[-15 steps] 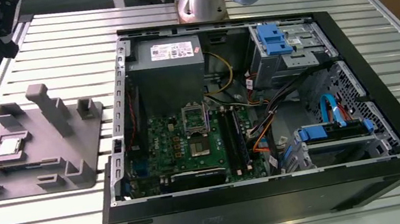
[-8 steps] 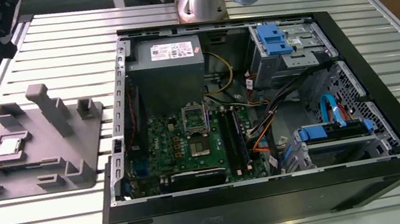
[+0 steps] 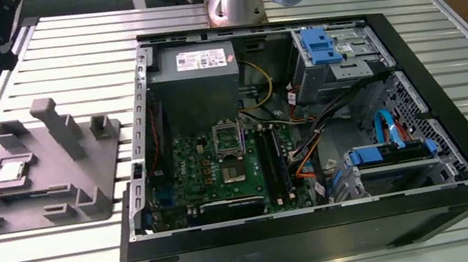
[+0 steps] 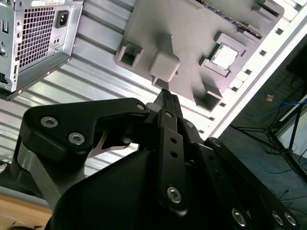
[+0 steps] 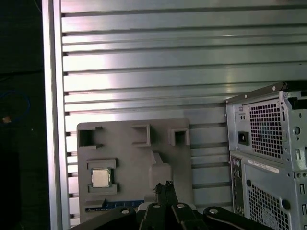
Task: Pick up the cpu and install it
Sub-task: 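Reach for the cpu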
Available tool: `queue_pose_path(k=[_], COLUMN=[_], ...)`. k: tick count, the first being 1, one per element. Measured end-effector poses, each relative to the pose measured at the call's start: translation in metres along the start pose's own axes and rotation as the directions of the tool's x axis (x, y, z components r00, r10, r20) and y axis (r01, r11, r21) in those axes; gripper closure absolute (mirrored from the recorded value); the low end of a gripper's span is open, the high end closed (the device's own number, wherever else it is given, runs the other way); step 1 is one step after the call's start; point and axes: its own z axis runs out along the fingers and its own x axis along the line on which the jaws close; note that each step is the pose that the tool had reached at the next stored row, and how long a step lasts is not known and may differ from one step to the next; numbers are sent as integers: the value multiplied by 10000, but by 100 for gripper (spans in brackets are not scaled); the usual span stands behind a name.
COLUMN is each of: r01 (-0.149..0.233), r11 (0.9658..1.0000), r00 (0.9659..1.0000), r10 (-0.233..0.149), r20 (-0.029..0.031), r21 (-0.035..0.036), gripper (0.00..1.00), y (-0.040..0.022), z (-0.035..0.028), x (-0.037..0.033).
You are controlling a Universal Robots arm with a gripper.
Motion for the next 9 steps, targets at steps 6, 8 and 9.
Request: queue_pose_path(k=[6,8,9], r01=[1,0,1], r11=[10000,10000,10000], r00=[10000,10000,10000], r10=[-1,0,-1], r20=[0,1,1], r21=[0,-1,-1], gripper=[89,89,89], y=[-25,-36,-41], z=[44,60,67], x=[61,79,88])
